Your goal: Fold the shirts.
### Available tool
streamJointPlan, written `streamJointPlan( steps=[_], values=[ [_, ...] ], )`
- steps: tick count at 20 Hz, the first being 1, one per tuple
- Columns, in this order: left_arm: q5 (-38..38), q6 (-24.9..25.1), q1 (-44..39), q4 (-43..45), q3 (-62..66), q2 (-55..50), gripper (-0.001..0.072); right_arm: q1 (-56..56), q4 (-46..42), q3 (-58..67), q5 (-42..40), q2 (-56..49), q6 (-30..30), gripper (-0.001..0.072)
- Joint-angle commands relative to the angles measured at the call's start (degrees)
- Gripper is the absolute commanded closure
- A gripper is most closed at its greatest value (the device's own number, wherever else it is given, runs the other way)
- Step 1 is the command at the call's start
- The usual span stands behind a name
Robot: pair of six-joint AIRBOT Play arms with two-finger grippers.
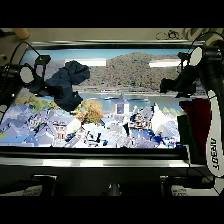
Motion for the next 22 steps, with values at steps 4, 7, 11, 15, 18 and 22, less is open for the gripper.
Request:
streamJointPlan(
  steps=[4,7,11,15,18,22],
  values=[
    [0.0,0.0,0.0,0.0,0.0,0.0,-0.0013,0.0,0.0,0.0,0.0,0.0,0.0,0.0022],
    [0.0,0.0,0.0,0.0,0.0,0.0,-0.0013,0.0,0.0,0.0,0.0,0.0,0.0,0.0022],
    [0.0,0.0,0.0,0.0,0.0,0.0,-0.0013,0.0,0.0,0.0,0.0,0.0,0.0,0.0022],
    [2.5,-1.1,0.0,-1.9,0.0,-0.4,-0.0013,0.0,0.2,0.0,-1.2,0.0,0.2,0.0022],
    [8.2,-1.1,0.0,-3.1,0.0,-1.2,-0.0013,0.0,0.1,0.0,-3.5,0.0,-0.7,0.0021],
    [15.4,-2.5,1.1,-1.8,1.4,-5.5,0.0004,0.0,0.2,0.0,-4.5,-0.1,-1.6,0.0023]
  ],
)
